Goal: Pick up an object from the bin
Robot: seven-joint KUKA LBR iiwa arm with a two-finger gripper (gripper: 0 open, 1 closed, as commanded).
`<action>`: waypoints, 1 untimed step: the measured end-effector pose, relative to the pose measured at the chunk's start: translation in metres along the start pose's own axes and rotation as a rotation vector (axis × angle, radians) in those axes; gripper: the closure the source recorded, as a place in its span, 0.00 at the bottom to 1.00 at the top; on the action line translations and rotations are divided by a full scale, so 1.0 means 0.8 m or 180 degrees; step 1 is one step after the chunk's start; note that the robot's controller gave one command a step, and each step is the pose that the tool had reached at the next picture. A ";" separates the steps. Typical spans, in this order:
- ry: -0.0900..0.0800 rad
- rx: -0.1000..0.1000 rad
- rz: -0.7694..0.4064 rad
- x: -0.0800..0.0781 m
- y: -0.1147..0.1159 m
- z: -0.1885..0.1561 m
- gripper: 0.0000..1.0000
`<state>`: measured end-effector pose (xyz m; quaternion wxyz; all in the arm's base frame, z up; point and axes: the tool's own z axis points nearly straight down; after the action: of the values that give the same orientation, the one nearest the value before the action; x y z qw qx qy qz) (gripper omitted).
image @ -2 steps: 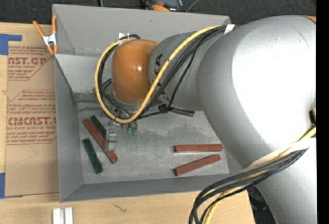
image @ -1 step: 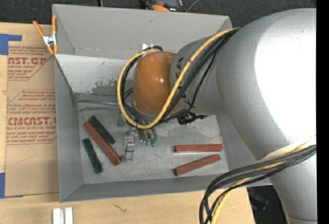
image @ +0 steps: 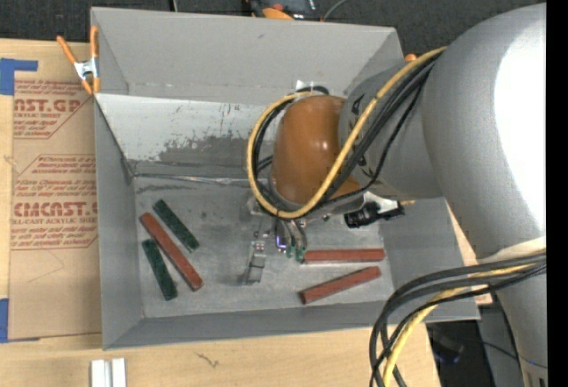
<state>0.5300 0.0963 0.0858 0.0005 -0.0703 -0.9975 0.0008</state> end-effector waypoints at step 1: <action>-0.0008 0.0007 -0.0036 -0.030 -0.128 -0.004 0.00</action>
Offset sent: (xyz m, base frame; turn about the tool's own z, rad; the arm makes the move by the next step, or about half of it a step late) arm 0.0094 -0.0992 0.0036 -0.0183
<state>0.5396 -0.0084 0.0889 -0.0007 -0.0647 -0.9979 0.0019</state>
